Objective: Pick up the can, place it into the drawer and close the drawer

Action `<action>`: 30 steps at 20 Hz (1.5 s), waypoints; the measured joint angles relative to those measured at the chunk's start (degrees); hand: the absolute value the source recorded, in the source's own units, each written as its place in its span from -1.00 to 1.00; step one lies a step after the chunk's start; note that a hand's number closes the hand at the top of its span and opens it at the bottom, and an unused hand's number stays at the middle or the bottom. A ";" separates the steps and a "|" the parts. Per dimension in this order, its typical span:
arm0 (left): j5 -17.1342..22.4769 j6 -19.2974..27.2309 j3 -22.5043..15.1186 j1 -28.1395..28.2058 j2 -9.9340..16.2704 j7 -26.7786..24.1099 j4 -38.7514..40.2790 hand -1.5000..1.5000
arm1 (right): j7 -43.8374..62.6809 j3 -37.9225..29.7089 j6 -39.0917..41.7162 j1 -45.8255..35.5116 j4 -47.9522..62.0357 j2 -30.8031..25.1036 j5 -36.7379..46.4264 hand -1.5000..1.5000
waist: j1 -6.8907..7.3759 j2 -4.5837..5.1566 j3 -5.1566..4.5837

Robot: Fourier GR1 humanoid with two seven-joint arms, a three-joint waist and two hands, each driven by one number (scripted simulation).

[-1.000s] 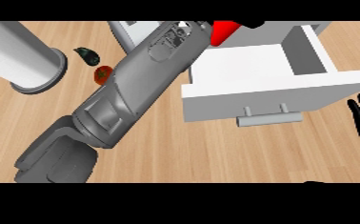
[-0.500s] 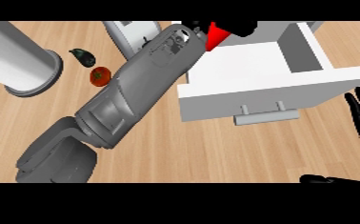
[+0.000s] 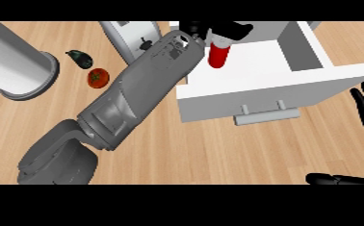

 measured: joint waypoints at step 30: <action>11.17 7.00 0.56 -0.42 -0.01 -5.59 -3.63 -1.00 | -8.11 9.04 -0.92 -3.74 -3.77 -8.74 31.07 -1.00 | 3.24 -0.61 -0.12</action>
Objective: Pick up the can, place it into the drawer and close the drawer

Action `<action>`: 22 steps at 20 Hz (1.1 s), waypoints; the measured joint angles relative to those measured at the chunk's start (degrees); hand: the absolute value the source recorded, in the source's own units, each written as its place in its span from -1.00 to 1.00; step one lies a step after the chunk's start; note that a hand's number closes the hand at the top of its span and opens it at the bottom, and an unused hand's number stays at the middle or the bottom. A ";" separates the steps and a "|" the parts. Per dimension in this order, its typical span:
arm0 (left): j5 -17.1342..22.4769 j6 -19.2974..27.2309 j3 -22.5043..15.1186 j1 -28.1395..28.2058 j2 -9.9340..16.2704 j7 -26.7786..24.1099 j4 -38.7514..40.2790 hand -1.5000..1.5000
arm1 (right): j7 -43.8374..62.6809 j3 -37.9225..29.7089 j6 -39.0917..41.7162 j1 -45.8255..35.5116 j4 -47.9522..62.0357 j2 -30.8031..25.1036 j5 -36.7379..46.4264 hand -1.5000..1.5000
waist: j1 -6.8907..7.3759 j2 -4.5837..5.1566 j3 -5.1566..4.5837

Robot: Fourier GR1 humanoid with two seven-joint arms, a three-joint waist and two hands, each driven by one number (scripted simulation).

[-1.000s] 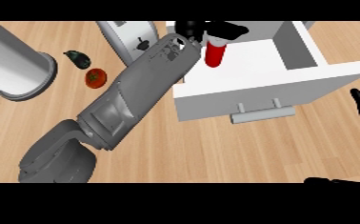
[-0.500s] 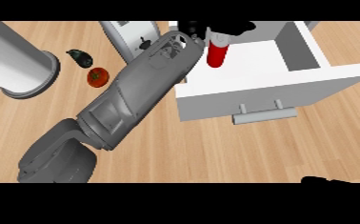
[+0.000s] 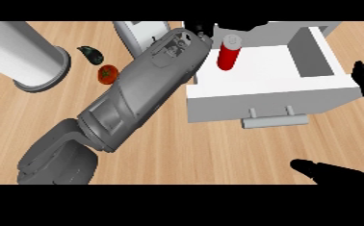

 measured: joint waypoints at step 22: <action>-4.14 -0.53 -0.76 3.91 8.44 9.45 -11.40 -1.00 | -5.06 9.55 -21.19 -12.98 37.15 2.15 34.10 -1.00 | 5.56 -1.71 -0.38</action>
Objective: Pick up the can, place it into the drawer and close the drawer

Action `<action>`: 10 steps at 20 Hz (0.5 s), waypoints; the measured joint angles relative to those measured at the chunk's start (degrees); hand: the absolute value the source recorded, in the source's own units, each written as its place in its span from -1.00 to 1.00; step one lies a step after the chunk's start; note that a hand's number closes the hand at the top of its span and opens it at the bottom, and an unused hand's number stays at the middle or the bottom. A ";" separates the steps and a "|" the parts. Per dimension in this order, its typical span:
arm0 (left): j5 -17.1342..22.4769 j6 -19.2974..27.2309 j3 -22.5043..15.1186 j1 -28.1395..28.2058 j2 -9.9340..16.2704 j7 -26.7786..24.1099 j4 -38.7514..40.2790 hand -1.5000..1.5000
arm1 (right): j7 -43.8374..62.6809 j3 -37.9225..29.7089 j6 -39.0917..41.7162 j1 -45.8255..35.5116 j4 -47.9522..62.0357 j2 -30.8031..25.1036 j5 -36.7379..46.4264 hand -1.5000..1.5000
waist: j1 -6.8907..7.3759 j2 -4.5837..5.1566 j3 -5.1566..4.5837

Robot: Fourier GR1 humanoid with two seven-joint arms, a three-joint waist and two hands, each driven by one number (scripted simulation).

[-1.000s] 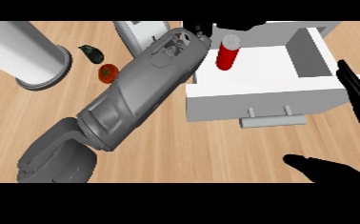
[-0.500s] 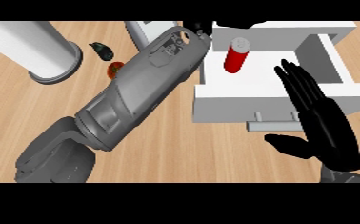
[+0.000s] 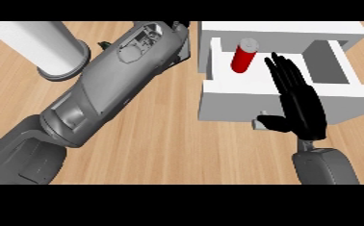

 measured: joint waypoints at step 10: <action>-2.21 -1.47 -0.37 4.69 8.57 6.68 -11.14 -1.00 | -1.28 -3.92 -9.80 -10.51 17.48 0.34 6.11 -1.00 | 1.15 -0.75 -0.93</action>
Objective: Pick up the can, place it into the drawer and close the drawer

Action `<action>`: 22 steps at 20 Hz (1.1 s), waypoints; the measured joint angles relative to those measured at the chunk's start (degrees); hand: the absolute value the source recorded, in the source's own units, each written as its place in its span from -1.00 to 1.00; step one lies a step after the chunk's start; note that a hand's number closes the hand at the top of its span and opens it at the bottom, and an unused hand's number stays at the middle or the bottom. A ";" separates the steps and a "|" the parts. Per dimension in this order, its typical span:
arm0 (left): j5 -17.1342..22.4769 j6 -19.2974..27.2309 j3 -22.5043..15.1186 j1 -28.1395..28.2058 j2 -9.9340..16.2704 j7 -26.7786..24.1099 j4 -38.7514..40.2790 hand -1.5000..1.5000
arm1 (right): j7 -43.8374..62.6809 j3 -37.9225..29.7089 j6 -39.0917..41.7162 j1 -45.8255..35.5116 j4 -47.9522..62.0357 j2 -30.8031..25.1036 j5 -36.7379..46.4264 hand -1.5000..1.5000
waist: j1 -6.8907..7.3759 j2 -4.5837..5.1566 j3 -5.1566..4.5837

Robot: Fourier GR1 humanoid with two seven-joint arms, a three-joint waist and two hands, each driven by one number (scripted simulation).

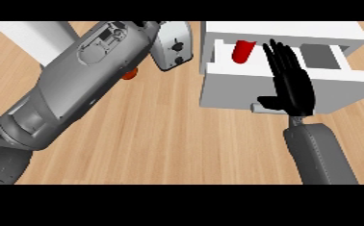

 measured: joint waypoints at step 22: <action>-3.58 -0.22 -0.46 15.73 10.57 5.98 -21.14 -1.00 | -0.84 -10.85 -19.84 -27.99 40.57 -0.78 3.78 -1.00 | 1.52 1.59 1.00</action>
